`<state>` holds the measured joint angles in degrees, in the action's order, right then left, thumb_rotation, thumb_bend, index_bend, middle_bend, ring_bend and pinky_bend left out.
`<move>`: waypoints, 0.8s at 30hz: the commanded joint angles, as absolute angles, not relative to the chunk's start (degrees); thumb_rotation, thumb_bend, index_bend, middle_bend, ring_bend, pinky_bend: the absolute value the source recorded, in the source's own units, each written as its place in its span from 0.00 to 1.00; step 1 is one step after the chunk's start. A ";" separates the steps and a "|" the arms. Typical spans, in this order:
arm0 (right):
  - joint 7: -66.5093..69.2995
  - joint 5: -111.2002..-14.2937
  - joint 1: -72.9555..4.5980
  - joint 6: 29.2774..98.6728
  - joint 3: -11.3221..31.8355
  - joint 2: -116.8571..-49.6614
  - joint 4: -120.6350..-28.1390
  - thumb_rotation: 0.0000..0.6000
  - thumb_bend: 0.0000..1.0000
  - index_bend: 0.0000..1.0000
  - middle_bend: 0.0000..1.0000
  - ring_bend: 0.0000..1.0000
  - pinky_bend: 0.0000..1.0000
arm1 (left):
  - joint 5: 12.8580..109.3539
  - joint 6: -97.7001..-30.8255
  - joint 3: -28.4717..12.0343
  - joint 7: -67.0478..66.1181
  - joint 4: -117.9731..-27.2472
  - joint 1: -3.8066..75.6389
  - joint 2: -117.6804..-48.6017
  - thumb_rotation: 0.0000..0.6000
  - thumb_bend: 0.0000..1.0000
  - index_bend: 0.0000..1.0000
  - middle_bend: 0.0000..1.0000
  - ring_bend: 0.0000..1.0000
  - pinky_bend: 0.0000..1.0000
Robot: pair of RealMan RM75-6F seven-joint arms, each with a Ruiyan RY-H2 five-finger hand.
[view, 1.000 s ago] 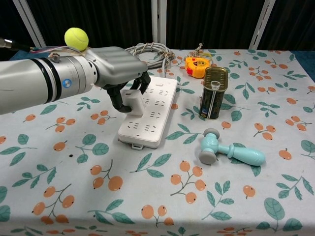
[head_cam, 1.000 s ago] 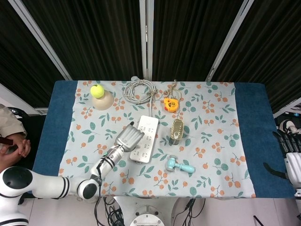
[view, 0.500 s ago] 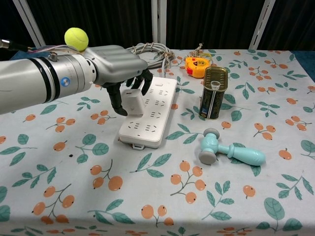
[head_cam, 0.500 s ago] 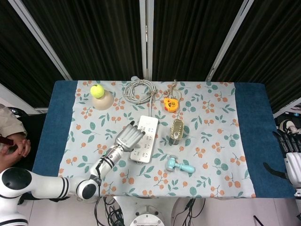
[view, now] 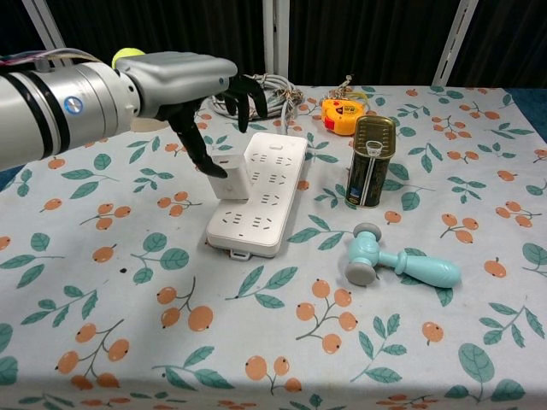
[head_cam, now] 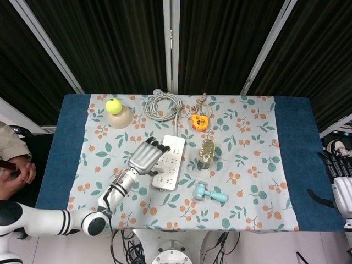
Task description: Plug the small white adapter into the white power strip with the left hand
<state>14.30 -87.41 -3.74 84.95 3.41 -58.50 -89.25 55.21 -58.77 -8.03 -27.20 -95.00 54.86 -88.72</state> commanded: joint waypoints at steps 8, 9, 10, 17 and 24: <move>11.58 -87.60 -3.92 85.91 4.17 -56.22 -91.37 1.00 0.11 0.00 0.02 0.00 0.00 | 66.71 -59.34 -15.16 24.26 -91.92 43.94 -94.65 1.00 0.35 0.61 0.66 0.59 0.62; 11.30 -87.55 -3.91 86.00 4.24 -55.96 -91.72 1.00 0.11 0.00 0.02 0.00 0.00 | 66.37 -58.82 -16.05 28.68 -91.82 43.44 -95.72 1.00 0.36 0.64 0.69 0.62 0.66; 11.10 -87.51 -3.87 86.11 4.29 -55.81 -91.95 1.00 0.11 0.00 0.02 0.00 0.00 | 66.05 -57.98 -16.74 32.46 -91.94 43.08 -96.28 1.00 0.38 0.66 0.72 0.64 0.70; 10.45 -87.19 -3.74 86.08 4.27 -55.35 -92.68 1.00 0.11 0.00 0.02 0.00 0.00 | 67.40 -52.97 -18.71 49.68 -90.34 41.64 -98.85 1.00 0.53 0.76 0.84 0.76 0.86; 10.15 -87.01 -3.80 85.92 4.30 -55.40 -92.88 1.00 0.11 0.00 0.02 0.00 0.00 | 66.28 -50.64 -20.83 60.04 -88.49 40.37 -102.11 1.00 0.54 0.78 0.86 0.78 0.87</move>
<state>10.15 -87.01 -3.80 85.91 4.30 -55.39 -92.87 66.41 -51.76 -19.66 57.72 -89.48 41.23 -100.51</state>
